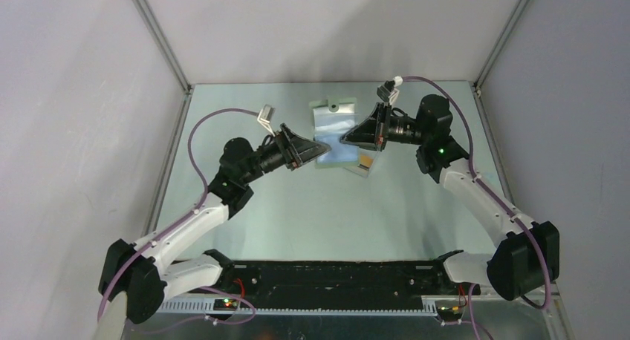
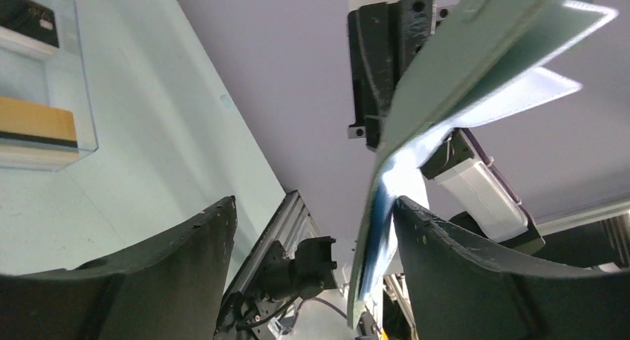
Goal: Put the credit cards into the card holder
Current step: Open the card holder at the center of the board, then place the card holder at the center of the board.
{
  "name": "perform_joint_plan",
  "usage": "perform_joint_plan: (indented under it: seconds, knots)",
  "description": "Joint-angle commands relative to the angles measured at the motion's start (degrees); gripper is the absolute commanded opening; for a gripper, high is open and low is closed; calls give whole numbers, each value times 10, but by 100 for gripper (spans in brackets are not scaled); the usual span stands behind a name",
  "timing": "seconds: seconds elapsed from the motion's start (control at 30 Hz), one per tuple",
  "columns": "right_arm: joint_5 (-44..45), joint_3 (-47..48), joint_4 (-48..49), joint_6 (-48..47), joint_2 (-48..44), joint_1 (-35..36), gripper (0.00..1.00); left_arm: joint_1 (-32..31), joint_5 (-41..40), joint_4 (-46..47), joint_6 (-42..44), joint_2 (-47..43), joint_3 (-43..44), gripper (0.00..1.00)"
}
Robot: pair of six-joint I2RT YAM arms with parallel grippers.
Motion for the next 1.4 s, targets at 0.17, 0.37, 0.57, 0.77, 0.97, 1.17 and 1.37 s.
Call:
perform_joint_plan:
  seconds: [0.17, 0.37, 0.57, 0.77, 0.97, 1.17, 1.37]
  knots:
    - [23, 7, -7, -18, 4, 7, 0, -24, 38, 43, -5, 18, 46, 15]
    - [26, 7, -11, -28, 8, 2, 27, -20, 54, 42, 1, 24, 28, 0]
    - [37, 7, -66, -86, 6, -22, 62, -12, 128, 18, 34, 29, 23, 0]
    - [2, 7, -56, -113, 31, -31, 19, -12, 207, 12, 35, 24, 13, 0]
    - [-19, 8, -82, -114, 62, -45, 0, -10, 278, -28, 59, 21, 0, 0]
    - [-58, 7, -126, -93, 101, -53, 0, 8, 241, -319, 279, -5, 39, 0]
    - [-96, -15, -35, -1, 108, -54, 2, 11, 234, -377, 361, -10, 52, 0]
